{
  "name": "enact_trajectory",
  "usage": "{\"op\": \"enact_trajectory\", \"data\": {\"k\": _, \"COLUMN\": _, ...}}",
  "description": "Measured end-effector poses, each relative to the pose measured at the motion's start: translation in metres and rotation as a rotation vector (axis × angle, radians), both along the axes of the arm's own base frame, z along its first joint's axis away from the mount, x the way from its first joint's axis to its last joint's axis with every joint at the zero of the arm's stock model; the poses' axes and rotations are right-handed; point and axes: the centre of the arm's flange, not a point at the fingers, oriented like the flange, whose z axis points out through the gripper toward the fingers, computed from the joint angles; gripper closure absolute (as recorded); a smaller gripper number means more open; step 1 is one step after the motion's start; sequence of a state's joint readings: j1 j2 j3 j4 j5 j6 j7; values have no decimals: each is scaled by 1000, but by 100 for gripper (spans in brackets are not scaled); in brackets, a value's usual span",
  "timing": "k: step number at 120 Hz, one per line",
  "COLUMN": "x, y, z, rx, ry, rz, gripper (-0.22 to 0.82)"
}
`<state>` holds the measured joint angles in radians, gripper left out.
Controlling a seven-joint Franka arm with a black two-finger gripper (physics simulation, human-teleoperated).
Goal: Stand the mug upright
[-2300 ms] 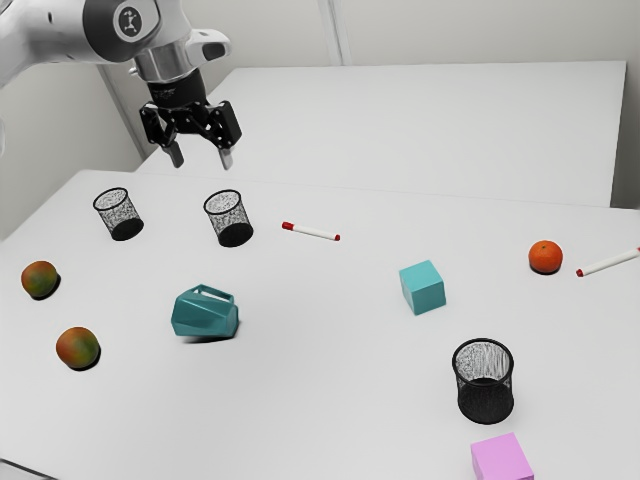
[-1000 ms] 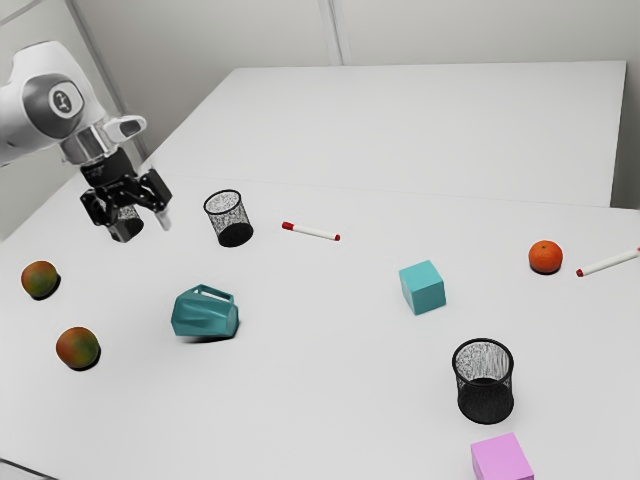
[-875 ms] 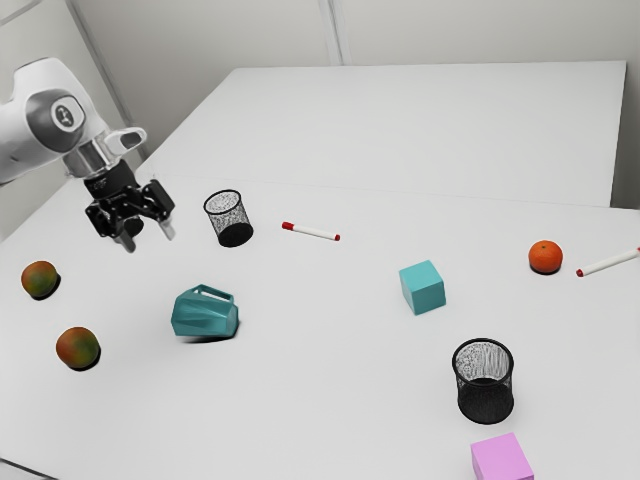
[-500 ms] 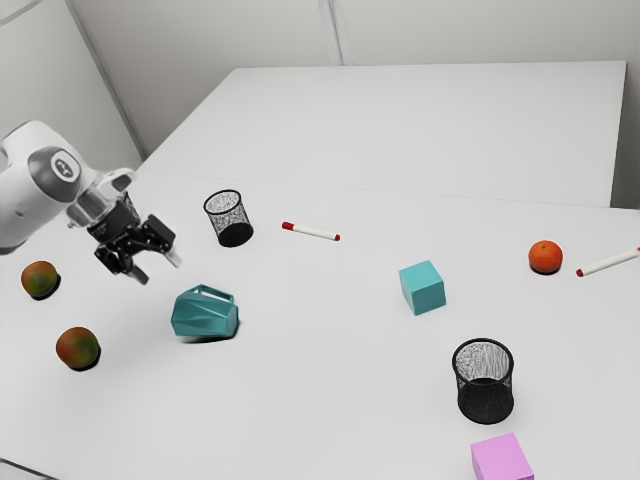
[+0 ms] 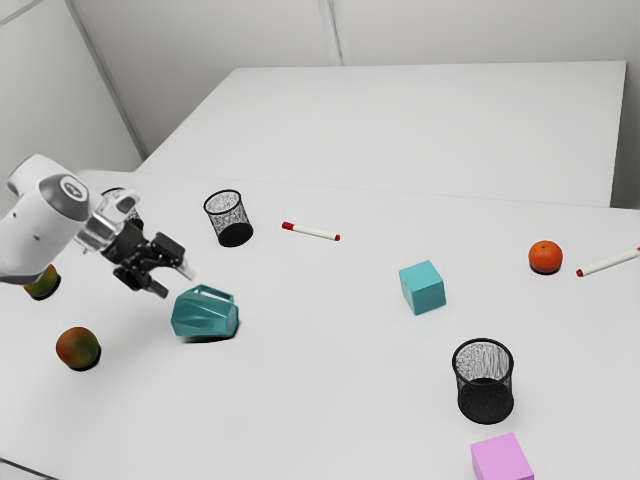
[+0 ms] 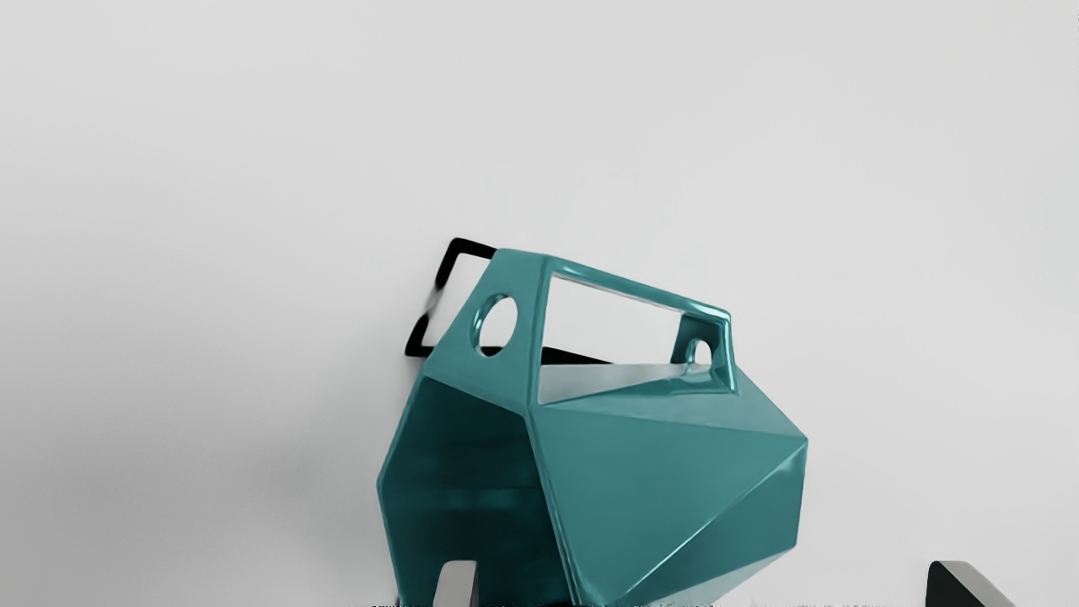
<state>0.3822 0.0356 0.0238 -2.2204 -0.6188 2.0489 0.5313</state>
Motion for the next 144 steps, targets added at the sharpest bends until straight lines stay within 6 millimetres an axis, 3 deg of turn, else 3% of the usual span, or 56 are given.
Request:
{"op": "enact_trajectory", "data": {"k": 38, "x": -2, "y": -4, "z": -26, "rx": -57, "ry": 35, "rz": -40, "gripper": 3}}
{"op": "enact_trajectory", "data": {"k": 103, "x": -6, "y": -16, "z": -50, "rx": -200, "ry": -34, "rz": -16, "gripper": 5}}
{"op": "enact_trajectory", "data": {"k": 120, "x": -4, "y": -18, "z": -49, "rx": -213, "ry": -61, "rz": -25, "gripper": 18}}
{"op": "enact_trajectory", "data": {"k": 144, "x": -4, "y": -17, "z": -48, "rx": -215, "ry": -86, "rz": -44, "gripper": 50}}
